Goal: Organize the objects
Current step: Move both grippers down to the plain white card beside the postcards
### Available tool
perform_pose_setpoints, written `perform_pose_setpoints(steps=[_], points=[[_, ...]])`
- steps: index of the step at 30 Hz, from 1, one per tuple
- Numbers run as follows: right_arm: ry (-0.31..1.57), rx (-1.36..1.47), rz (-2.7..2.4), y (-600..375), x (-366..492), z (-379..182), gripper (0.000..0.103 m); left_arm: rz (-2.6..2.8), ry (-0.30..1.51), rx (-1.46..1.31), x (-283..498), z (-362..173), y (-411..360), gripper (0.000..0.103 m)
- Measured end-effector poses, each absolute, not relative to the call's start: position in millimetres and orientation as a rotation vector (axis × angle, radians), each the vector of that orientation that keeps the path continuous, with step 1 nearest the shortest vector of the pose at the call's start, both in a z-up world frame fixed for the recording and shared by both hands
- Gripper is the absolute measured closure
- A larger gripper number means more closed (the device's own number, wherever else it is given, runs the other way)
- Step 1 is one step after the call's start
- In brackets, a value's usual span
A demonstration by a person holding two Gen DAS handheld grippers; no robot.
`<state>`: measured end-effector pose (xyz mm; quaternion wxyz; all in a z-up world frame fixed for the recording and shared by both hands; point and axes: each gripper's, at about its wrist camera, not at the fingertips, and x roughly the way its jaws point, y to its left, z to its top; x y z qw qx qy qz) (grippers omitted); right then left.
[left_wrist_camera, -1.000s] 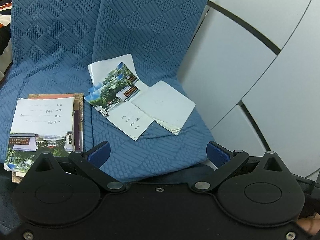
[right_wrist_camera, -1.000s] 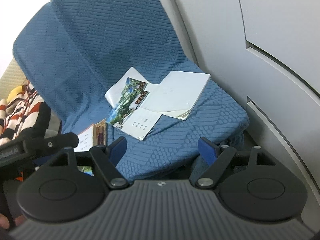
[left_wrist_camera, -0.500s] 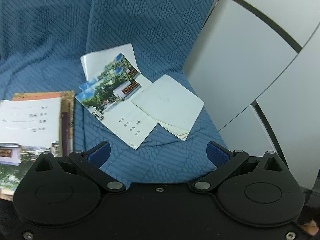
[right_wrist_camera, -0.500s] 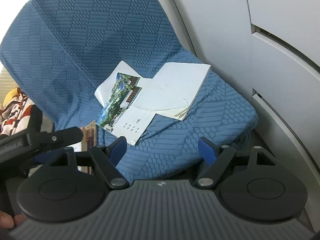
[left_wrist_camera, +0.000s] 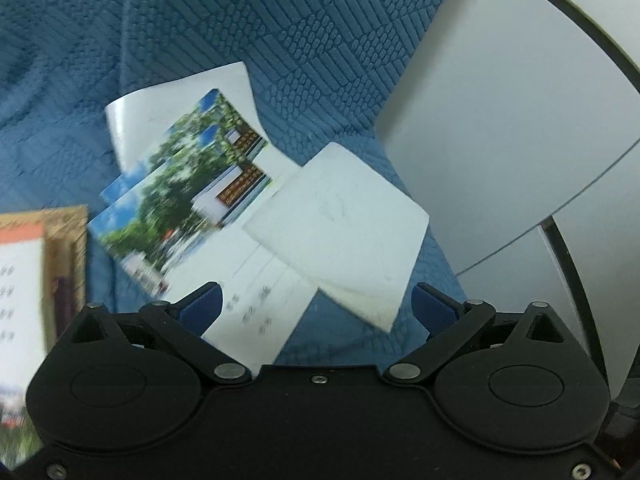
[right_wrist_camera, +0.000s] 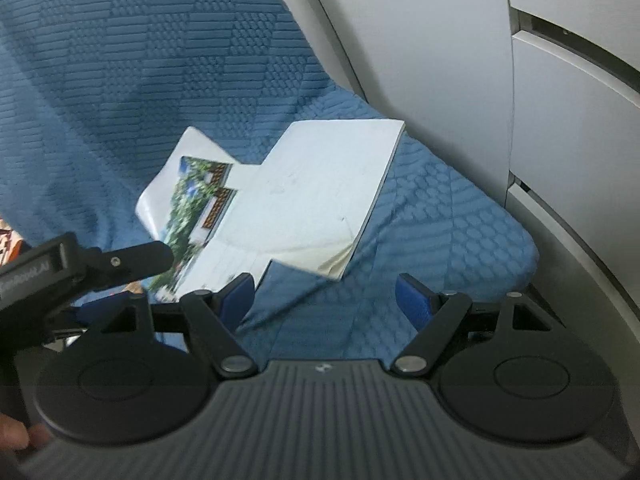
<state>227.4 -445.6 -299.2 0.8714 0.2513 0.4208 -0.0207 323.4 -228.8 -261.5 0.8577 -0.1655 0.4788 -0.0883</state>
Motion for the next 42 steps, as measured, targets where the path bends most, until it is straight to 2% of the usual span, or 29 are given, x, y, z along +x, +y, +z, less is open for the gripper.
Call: perform_pose_setpoints(steps=[1,4,6,8,18,28,40,42], points=[[0.877,0.523,-0.052,-444.6,232.1,-301.8,0.024,-0.192,1.005,-0.348,329.6,-265.3,-228.3,0.006],[0.875,0.509,-0.060,-441.0,245.6,-309.5,0.033,-0.209,1.016,-0.331,350.8,-278.4,-228.7,0.010],[0.880,0.500,-0.060,-438.3,254.9,-315.3,0.033,-0.212,1.023,-0.306,363.3,-287.3,-230.6,0.012],[0.875,0.478,-0.059,-435.4,261.7,-319.4,0.041,-0.215,1.032,-0.294,373.5,-295.8,-231.6,0.015],[0.897,0.380,-0.081,-444.7,295.4,-337.2,0.043,-0.205,1.059,-0.168,408.0,-333.0,-245.6,0.016],[0.891,0.330,-0.058,-440.4,307.6,-342.3,0.043,-0.254,1.040,-0.192,424.2,-346.4,-244.2,0.016],[0.913,0.520,-0.022,-457.4,303.2,-336.1,0.043,-0.341,1.089,-0.264,403.3,-346.6,-238.3,0.026],[0.908,0.578,0.011,-460.1,297.3,-334.5,0.048,-0.348,1.096,-0.275,396.5,-347.7,-238.2,0.028]])
